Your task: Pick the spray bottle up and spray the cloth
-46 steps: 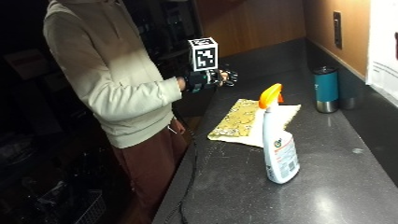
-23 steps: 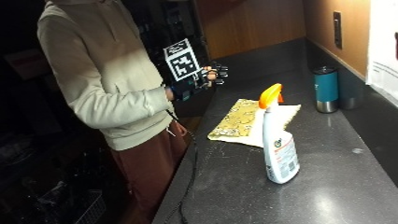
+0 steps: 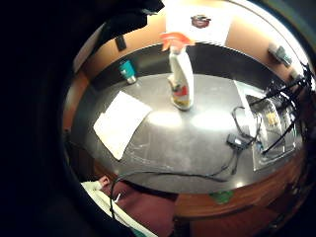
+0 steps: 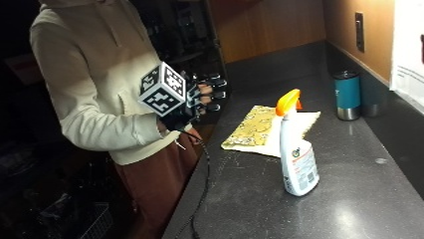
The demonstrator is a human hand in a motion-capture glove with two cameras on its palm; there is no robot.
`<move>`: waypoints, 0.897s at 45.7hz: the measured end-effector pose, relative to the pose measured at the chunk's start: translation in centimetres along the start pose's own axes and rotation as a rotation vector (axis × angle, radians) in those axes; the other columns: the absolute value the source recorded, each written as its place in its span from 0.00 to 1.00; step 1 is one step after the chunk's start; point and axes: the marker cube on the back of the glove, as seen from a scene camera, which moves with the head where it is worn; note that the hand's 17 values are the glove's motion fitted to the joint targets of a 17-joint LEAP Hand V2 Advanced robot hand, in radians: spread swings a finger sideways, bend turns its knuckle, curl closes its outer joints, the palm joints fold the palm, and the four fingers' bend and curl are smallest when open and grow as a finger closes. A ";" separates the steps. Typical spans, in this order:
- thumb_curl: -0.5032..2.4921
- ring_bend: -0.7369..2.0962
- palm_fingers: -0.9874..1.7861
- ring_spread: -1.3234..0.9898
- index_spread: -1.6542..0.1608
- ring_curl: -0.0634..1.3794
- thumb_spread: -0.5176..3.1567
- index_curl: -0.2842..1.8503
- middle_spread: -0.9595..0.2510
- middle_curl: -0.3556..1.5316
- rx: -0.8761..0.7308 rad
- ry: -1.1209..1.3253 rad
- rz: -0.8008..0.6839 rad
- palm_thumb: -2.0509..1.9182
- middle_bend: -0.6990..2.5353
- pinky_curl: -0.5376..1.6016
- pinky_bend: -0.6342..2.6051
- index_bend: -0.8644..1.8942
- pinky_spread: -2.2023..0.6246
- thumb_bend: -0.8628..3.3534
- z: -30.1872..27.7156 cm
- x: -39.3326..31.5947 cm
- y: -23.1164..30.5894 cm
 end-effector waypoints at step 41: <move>0.31 0.39 0.41 0.58 0.70 0.25 0.40 0.23 0.76 0.36 0.055 -0.402 0.237 0.67 0.28 0.42 0.32 0.36 0.87 0.20 5.1 13.5 -8.6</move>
